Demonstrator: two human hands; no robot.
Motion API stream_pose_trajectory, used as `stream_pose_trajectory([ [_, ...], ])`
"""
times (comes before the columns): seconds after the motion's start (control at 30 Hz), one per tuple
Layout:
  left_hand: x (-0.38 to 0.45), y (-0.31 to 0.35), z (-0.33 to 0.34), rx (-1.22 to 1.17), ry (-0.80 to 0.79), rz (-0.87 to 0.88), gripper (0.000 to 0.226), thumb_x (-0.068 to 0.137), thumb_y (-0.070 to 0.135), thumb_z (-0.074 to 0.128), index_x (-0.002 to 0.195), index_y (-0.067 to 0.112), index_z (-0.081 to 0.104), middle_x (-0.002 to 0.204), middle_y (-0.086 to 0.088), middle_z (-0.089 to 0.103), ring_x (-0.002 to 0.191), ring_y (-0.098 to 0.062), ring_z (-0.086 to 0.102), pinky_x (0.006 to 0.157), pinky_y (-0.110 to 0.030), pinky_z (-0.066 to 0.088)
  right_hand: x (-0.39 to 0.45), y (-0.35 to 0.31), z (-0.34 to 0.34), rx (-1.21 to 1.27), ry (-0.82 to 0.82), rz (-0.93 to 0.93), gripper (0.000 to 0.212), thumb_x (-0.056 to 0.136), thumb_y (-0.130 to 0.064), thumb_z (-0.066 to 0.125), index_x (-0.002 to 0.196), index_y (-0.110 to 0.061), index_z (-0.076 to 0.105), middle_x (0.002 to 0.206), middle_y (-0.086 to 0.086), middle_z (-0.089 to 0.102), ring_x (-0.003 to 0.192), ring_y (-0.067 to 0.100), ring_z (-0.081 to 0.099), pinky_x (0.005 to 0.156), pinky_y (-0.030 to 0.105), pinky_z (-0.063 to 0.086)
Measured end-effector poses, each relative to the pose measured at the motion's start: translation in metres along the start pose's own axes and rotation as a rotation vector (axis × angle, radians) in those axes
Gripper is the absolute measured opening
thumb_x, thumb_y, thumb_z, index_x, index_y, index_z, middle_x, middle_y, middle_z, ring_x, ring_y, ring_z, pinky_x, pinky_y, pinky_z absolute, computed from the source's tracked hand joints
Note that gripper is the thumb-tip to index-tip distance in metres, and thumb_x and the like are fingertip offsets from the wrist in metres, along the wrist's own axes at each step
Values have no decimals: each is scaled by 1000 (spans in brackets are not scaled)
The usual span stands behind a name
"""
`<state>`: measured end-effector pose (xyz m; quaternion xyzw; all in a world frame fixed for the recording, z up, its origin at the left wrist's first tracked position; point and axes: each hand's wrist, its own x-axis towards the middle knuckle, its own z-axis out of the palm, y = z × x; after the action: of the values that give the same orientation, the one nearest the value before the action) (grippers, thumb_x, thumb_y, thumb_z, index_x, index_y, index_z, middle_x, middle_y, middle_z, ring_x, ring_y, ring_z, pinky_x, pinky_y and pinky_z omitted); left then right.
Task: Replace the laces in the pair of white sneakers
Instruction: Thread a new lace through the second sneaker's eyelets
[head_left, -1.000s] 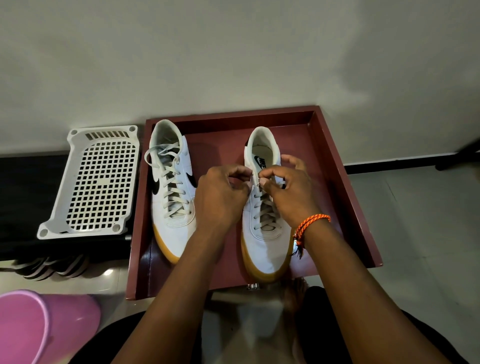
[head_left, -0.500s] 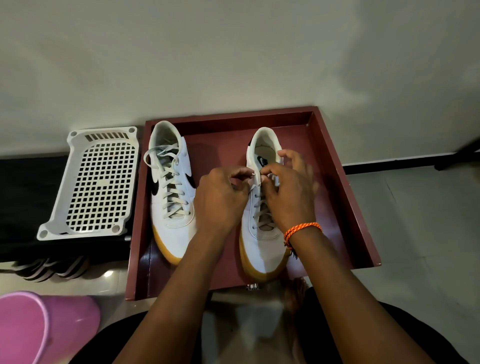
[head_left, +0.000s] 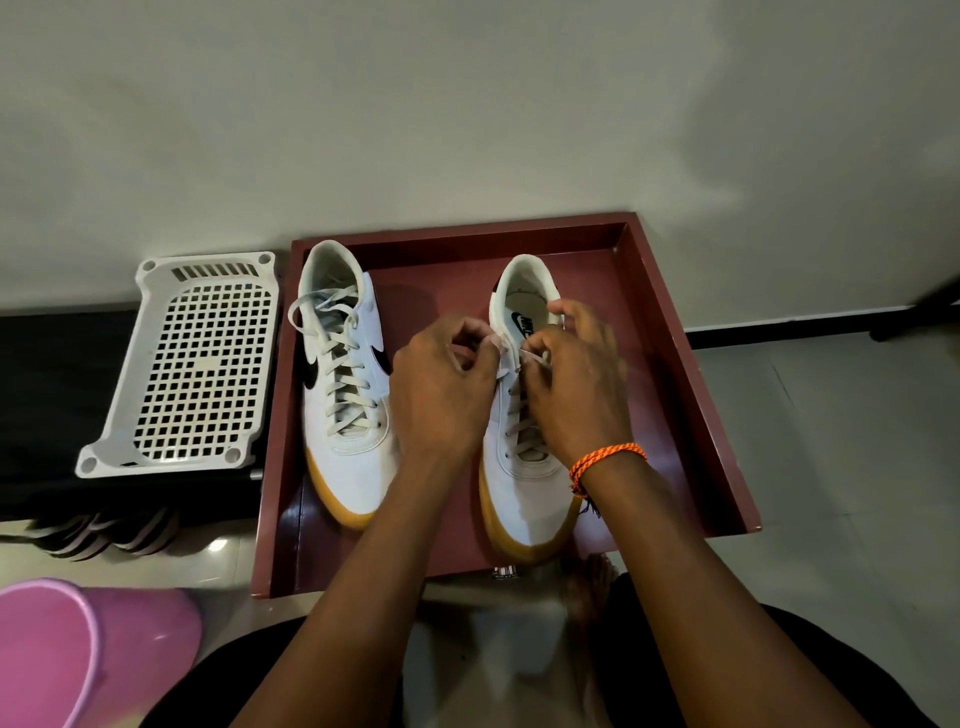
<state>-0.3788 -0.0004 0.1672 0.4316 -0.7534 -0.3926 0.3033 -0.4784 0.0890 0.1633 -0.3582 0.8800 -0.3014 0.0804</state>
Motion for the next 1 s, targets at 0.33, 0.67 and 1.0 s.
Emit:
stream_pose_trajectory([
  [0.33,11,-7,-14,-80,75,-43,18,94,23,58,105,28,72,99,12,74,92,-6,69,85,-43,59,4,6,-1,124,-39,16,6,93,-16,67,95,-20,71,151,-6,48,135,21,42,109,51,44],
  [0.67,4,-6,-1,-36,-79,-27,14,100,34,66,90,28,75,85,12,73,81,-6,69,73,-33,58,4,5,-7,81,-89,9,9,92,-15,70,97,-22,72,153,-7,47,131,24,42,108,49,44],
  [1.0,7,19,-17,-611,-12,-224,13,105,8,63,96,1,71,88,-12,78,79,-22,79,72,-26,61,4,5,-11,77,-104,9,12,92,-15,72,101,-23,72,153,-9,46,132,22,41,108,50,45],
])
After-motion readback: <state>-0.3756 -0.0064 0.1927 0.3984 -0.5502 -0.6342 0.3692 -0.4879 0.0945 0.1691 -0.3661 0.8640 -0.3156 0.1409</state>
